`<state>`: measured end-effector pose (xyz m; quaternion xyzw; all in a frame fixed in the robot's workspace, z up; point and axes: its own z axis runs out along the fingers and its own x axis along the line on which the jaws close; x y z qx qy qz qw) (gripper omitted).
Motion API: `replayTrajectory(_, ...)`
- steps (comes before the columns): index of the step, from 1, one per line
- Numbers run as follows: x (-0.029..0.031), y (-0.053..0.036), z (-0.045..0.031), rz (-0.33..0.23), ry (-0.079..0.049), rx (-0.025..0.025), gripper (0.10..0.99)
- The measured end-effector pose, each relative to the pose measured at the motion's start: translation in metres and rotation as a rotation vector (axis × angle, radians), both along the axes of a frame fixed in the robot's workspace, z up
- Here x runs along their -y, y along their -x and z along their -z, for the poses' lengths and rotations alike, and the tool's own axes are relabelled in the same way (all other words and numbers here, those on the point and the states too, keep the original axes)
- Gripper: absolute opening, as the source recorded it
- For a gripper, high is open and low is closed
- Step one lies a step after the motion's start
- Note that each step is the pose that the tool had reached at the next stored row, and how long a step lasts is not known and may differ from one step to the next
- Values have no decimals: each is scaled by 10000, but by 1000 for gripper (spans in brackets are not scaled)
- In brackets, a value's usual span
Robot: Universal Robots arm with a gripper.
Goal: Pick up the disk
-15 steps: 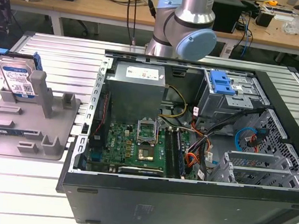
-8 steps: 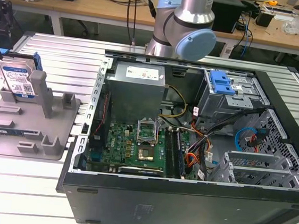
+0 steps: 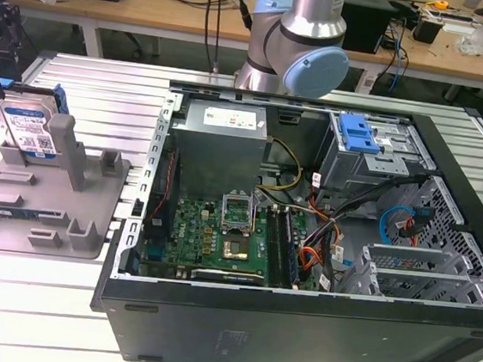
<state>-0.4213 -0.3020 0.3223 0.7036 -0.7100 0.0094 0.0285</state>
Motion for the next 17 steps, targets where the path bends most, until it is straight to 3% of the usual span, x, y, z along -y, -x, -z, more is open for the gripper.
replayTrajectory(13,3,20,73,2,0,0,541)
replayTrajectory(17,8,19,125,0,-1,1,541)
